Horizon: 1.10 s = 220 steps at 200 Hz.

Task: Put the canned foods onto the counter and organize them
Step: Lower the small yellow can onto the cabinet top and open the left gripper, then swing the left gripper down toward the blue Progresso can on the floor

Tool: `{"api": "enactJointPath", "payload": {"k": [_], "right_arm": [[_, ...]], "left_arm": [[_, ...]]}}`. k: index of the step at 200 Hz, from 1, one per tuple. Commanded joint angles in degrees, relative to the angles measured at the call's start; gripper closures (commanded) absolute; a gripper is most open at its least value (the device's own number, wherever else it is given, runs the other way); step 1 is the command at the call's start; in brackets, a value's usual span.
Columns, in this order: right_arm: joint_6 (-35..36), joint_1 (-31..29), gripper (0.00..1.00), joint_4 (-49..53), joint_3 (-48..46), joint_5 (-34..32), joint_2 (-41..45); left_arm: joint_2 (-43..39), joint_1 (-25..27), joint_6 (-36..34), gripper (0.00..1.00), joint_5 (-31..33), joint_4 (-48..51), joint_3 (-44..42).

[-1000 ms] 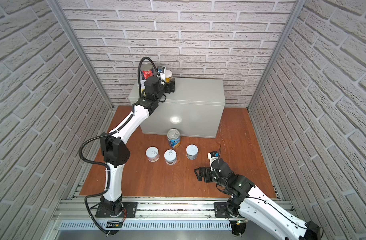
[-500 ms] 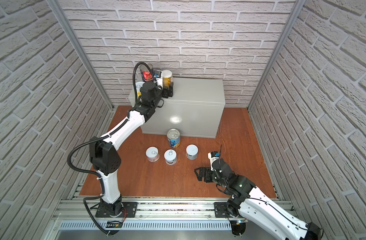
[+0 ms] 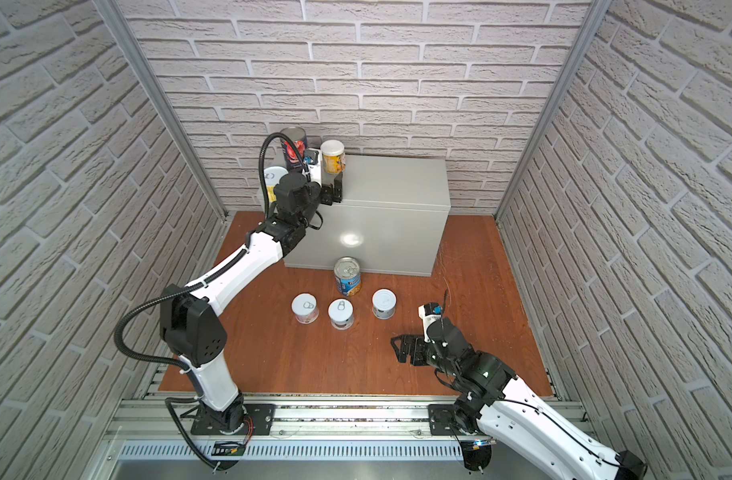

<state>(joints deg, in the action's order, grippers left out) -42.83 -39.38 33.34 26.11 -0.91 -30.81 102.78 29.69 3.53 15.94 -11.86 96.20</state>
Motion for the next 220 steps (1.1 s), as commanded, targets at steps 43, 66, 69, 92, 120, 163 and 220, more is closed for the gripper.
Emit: {"api": "enactJointPath", "payload": {"k": [43,66,69,92,120,163,220], "right_arm": [[0.39,0.18,0.02,0.76,1.41,-0.83,1.91],[0.42,0.18,0.02,0.67,1.49,-0.67,1.80],[0.39,0.18,0.02,0.70,1.57,-0.67,1.80],[0.46,0.18,0.02,1.66,2.47,-0.88,2.18],[1.39,0.15,0.01,3.46,4.03,-1.38,3.42],[2.84,0.18,0.00,5.61,6.42,-1.57,3.18],[2.58,0.18,0.00,2.67,7.33,1.70,-1.69]], "left_arm": [[-5.53,3.03,-3.98,0.02,5.36,-0.36,-5.06],[-8.79,4.91,-4.64,0.02,7.93,0.24,-7.67],[-9.42,5.31,-4.86,0.02,8.47,0.32,-8.22],[-15.55,9.23,-6.00,0.02,13.65,0.26,-13.97],[-25.72,14.00,-3.57,0.02,19.19,1.02,-24.03],[-42.79,18.18,4.94,0.02,24.03,8.43,-38.57],[-57.36,18.57,15.48,0.02,25.31,30.32,-46.21]]}}
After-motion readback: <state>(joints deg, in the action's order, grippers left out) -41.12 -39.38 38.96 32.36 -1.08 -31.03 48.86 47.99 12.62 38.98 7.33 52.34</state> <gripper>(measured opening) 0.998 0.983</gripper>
